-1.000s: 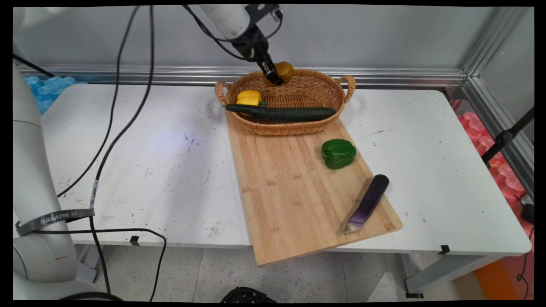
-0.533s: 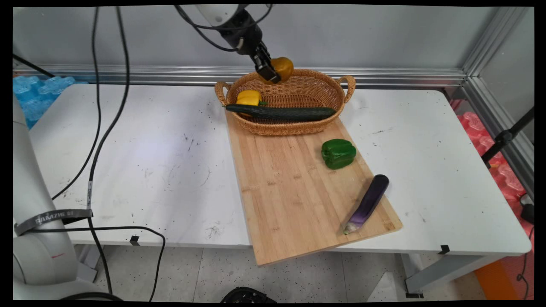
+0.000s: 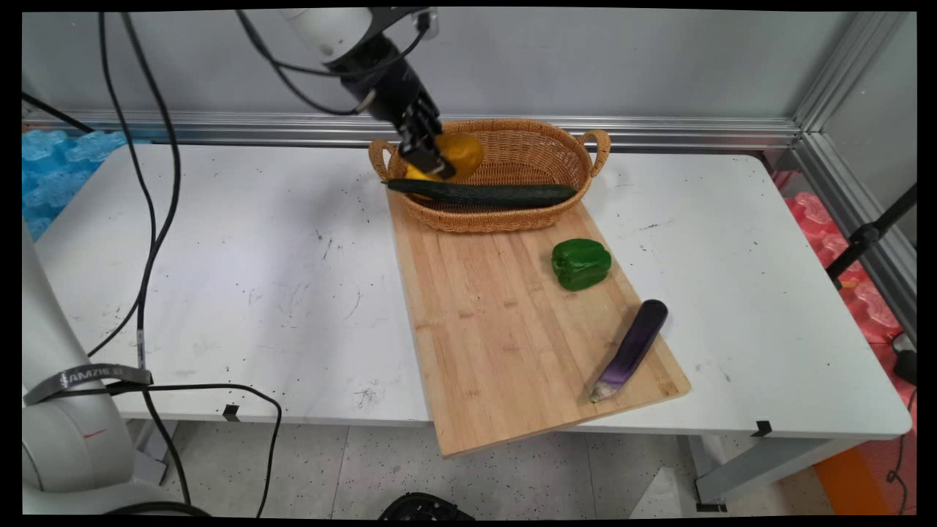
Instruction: Place the picked object on the cutting board
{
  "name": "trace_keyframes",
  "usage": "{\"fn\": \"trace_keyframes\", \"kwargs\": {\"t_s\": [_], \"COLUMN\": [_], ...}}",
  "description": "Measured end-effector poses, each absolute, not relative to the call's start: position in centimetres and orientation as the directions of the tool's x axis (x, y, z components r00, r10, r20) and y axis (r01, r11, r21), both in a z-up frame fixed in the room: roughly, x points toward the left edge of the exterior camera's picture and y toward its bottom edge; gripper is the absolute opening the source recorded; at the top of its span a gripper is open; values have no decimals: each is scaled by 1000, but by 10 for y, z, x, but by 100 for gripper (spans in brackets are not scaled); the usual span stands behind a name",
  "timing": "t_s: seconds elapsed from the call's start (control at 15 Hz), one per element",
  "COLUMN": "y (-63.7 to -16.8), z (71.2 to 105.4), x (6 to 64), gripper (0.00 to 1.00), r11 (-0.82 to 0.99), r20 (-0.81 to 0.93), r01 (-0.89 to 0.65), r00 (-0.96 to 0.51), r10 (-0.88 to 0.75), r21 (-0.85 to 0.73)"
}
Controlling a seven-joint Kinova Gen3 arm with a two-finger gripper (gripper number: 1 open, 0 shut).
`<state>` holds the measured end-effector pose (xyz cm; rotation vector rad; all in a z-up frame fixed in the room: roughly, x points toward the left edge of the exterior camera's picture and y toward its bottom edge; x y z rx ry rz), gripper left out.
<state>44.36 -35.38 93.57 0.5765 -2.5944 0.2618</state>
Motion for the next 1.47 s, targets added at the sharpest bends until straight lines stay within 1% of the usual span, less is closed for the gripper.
{"fn": "trace_keyframes", "kwargs": {"t_s": [0.33, 0.67, 0.93, 1.27, 1.47], "y": [-338, -322, -320, -323, -324], "z": [916, 873, 837, 803, 790], "x": [446, 445, 441, 431, 427], "gripper": [0, 0, 0, 0, 0], "r11": [921, 952, 965, 973, 976], "r20": [461, 428, 406, 393, 388], "r01": [-385, -305, -261, -232, -219], "r00": [-830, -866, -885, -896, -901], "r10": [-314, -261, -229, -205, -195], "r21": [-65, -37, -24, -20, -18]}}
